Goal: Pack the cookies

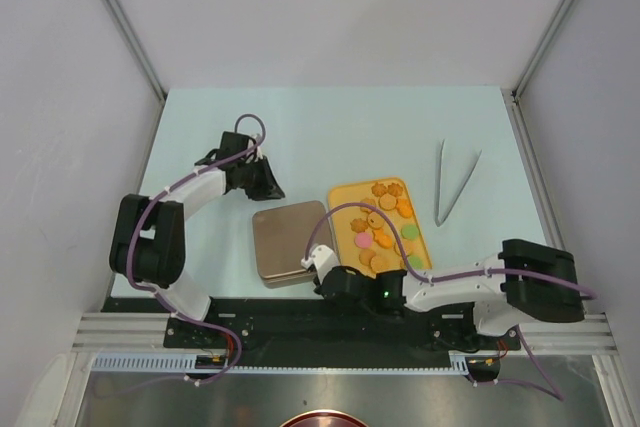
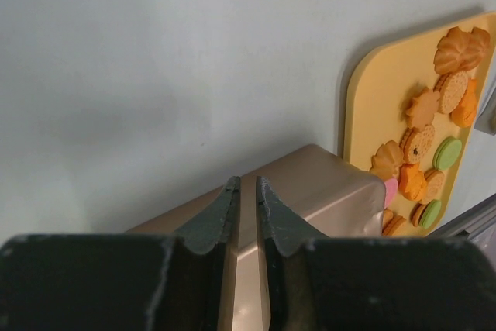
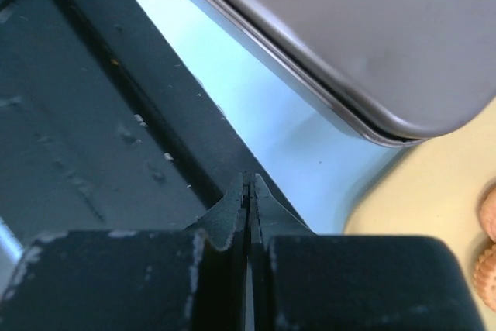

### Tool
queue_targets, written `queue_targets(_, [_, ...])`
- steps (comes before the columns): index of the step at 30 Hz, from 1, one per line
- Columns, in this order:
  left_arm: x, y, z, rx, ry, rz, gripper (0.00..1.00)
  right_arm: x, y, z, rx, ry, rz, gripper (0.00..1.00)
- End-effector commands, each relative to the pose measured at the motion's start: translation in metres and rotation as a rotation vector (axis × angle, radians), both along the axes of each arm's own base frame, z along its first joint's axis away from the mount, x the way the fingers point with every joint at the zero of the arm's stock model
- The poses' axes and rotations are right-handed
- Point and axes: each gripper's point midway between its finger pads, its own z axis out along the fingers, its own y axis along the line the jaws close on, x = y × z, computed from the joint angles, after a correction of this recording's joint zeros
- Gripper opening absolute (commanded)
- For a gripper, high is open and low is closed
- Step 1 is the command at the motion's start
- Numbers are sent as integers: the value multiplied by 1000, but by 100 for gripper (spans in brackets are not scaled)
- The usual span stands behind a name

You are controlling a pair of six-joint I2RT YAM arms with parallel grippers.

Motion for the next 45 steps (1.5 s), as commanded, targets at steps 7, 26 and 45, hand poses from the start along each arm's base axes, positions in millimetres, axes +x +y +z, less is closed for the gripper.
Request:
queue_targets(7, [8,-9,15,-21,-49,-60,17,7,3,-11,27,-346,-84,0])
queue_targets(26, [-10,-29,8,-46,-13,-134,13,28,17,1,90,-449,-125,0])
queue_targets(45, [-26,-41,2,-29,8,-185,9,47,27,-3,124,-434,-140,0])
